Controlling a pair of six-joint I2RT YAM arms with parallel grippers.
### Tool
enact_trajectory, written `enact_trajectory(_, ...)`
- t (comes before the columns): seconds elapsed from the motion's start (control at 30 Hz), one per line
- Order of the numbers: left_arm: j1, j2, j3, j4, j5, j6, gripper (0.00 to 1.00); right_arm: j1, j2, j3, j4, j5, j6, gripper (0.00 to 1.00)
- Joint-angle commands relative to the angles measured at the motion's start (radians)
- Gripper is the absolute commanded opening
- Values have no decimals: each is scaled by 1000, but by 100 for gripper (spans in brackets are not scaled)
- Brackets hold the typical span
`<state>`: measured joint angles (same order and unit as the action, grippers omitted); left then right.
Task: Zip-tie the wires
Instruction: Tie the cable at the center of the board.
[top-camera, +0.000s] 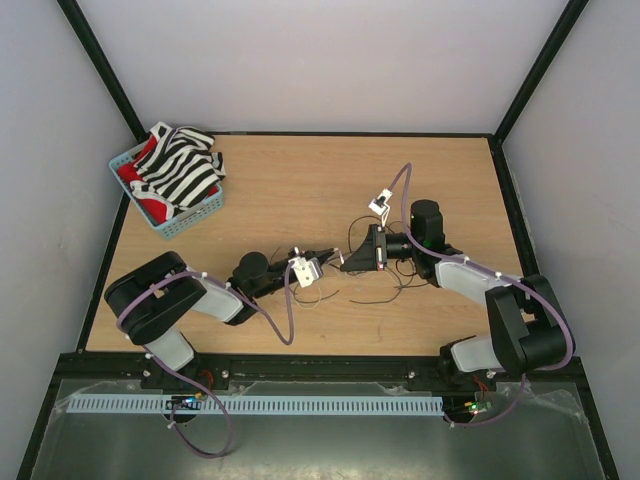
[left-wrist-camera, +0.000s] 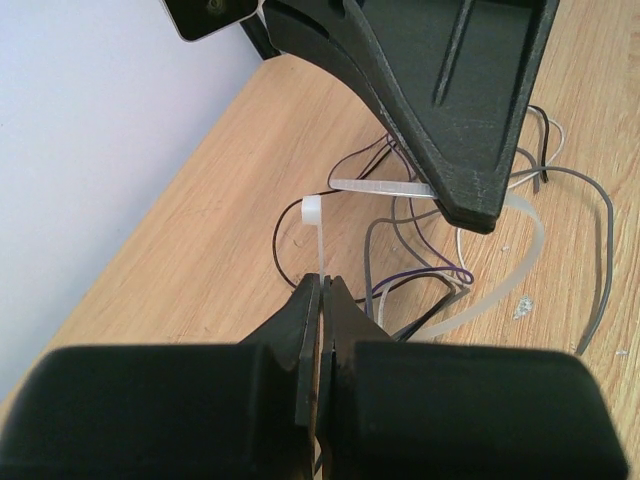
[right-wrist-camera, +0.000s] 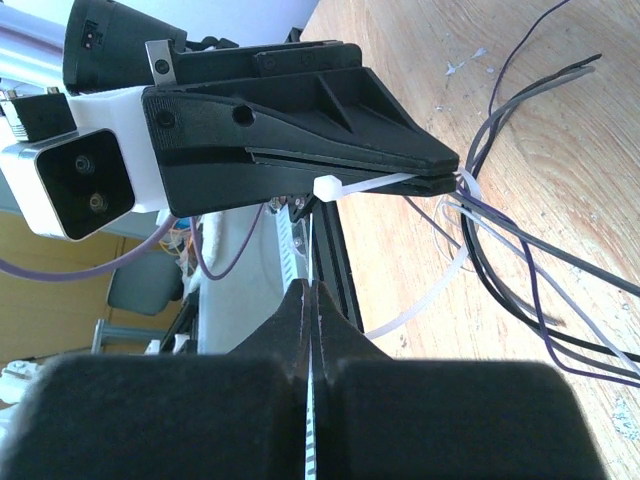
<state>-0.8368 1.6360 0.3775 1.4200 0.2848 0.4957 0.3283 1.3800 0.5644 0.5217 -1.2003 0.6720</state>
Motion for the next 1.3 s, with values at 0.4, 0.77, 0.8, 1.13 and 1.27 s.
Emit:
enact_trajectory(0.4, 3, 4, 5, 60, 21, -11, 0, -3, 9, -3, 12, -44, -18, 0)
enact_trajectory(0.77, 3, 6, 9, 60, 27, -8, 0, -1, 22, -2, 24, -48, -11, 0)
enact_trajectory(0.8, 4, 6, 9, 60, 27, -7, 0, 0, 25, -1, 28, -48, -7, 0)
enact_trajectory(1.13, 4, 9, 11, 60, 32, -8, 0, 13, 31, 0, 53, -49, 11, 0)
enact_trajectory(1.27, 4, 12, 12, 60, 30, -9, 0, 17, 23, 0, 57, -50, 15, 0)
